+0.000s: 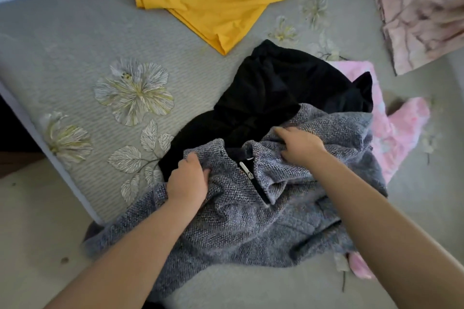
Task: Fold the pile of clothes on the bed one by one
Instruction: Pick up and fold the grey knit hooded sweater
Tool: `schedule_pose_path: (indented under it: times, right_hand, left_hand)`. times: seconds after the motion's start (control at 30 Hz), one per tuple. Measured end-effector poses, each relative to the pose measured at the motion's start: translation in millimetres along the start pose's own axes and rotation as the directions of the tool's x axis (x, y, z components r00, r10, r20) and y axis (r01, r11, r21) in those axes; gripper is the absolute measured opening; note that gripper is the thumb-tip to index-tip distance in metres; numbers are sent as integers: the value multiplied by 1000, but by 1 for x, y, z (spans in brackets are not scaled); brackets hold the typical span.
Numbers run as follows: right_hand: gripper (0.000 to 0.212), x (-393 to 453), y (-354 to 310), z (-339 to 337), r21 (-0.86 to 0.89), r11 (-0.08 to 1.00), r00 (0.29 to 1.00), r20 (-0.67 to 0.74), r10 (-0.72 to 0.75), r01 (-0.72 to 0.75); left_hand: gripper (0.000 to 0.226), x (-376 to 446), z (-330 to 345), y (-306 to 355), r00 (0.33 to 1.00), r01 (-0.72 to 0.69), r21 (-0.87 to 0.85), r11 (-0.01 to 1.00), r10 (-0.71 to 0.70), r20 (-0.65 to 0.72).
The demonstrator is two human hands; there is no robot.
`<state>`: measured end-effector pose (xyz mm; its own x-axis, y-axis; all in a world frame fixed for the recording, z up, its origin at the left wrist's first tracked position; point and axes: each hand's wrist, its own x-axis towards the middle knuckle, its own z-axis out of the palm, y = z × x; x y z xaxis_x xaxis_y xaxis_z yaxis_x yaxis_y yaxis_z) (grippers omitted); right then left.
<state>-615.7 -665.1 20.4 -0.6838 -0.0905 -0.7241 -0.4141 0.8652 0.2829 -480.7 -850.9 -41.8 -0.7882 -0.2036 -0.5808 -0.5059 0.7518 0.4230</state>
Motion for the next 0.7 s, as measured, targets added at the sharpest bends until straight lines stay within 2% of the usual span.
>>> schedule_pose_path:
  times: [0.1,0.2,0.27,0.37,0.43,0.53,0.6,0.7]
  right_hand:
    - [34,3,-12,2,-136,990,996,-81,24,-35]
    - [30,-7,-9,9,-167,981,982,-172,72,-101]
    - [27,-9,-3,12,-149,979,972,-209,105,-137]
    - [24,-8,-2,11,-207,974,964,-265,36,-93]
    - [22,-17,-4,8,-127,986,930,-365,53,-106]
    - [14,-46,10,0,68,983,848,-499,180,-169]
    - [12,-74,32,-8,191,959,778,-561,283,-210]
    - [12,-127,73,-22,429,882,682,-586,437,-195]
  left_hand:
    - [37,-2,-3,-1,990,143,-147,979,-140,32]
    - [32,-3,-10,1,973,226,-207,952,-212,88]
    - [23,-8,-14,3,984,170,-150,974,-160,79]
    - [15,-16,-23,4,998,53,-80,995,-55,-16]
    - [17,-21,-37,3,995,9,-19,1000,-11,-104]
    - [21,-30,-64,11,961,-110,19,994,111,-254]
    - [24,-39,-86,26,908,-231,12,973,220,-357]
    - [24,-54,-123,61,786,-409,19,912,363,-500]
